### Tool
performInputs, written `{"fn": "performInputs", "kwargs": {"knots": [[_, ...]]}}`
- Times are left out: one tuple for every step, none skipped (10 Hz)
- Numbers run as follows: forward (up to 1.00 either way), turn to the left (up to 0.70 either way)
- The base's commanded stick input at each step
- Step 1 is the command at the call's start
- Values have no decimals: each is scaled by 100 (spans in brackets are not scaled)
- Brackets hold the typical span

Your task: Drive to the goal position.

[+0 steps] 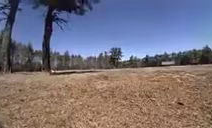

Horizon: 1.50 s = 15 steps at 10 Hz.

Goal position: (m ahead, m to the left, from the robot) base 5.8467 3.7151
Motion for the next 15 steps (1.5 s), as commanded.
{"fn": "performInputs", "kwargs": {"knots": [[70,0],[70,0],[70,0],[70,0],[70,0],[70,0],[70,0],[70,0],[70,0],[70,0],[70,0],[70,0],[70,0],[70,0],[70,0]]}}
